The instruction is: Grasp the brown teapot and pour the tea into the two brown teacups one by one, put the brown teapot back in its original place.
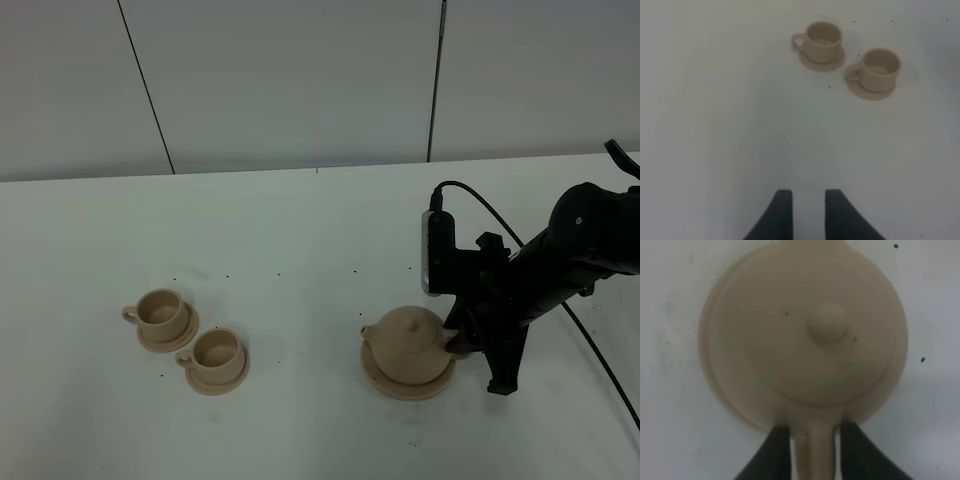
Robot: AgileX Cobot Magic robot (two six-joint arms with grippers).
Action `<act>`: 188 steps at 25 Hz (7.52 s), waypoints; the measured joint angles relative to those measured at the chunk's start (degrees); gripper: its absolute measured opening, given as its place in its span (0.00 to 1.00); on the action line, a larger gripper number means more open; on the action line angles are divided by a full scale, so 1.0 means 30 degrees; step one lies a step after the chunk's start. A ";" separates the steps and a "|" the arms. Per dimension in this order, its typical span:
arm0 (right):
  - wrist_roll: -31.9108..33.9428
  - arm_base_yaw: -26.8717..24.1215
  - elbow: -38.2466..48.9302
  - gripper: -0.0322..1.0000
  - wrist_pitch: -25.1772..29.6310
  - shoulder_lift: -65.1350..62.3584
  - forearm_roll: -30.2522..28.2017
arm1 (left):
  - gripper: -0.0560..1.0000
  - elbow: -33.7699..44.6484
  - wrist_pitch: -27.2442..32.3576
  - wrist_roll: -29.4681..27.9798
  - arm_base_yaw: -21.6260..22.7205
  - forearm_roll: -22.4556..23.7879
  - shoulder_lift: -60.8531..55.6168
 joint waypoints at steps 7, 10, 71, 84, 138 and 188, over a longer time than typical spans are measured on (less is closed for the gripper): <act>0.0019 0.0000 0.0000 0.26 0.0000 0.0000 0.0017 | 0.27 0.0000 0.0000 0.0000 0.0000 0.0000 0.0000; 0.0049 0.0000 0.0000 0.26 0.0000 0.0000 0.0017 | 0.27 0.0000 0.0000 0.0000 0.0000 0.0000 0.0000; 0.1514 0.0076 -0.0197 0.13 -0.0141 0.0035 0.1254 | 0.27 0.0000 0.0000 0.0000 0.0000 0.0000 0.0000; 0.2036 0.0038 -0.0197 0.13 -0.0076 0.0035 0.1315 | 0.27 0.0000 0.0000 0.0000 0.0000 0.0000 0.0000; 0.6337 0.1284 -0.2988 0.13 0.2400 -0.1629 0.0921 | 0.27 0.0000 0.0000 0.0000 0.0000 0.0000 0.0000; 1.0019 0.5461 -1.5292 0.13 0.7006 0.5506 -0.5859 | 0.27 0.0000 0.0000 0.0000 0.0000 0.0000 0.0000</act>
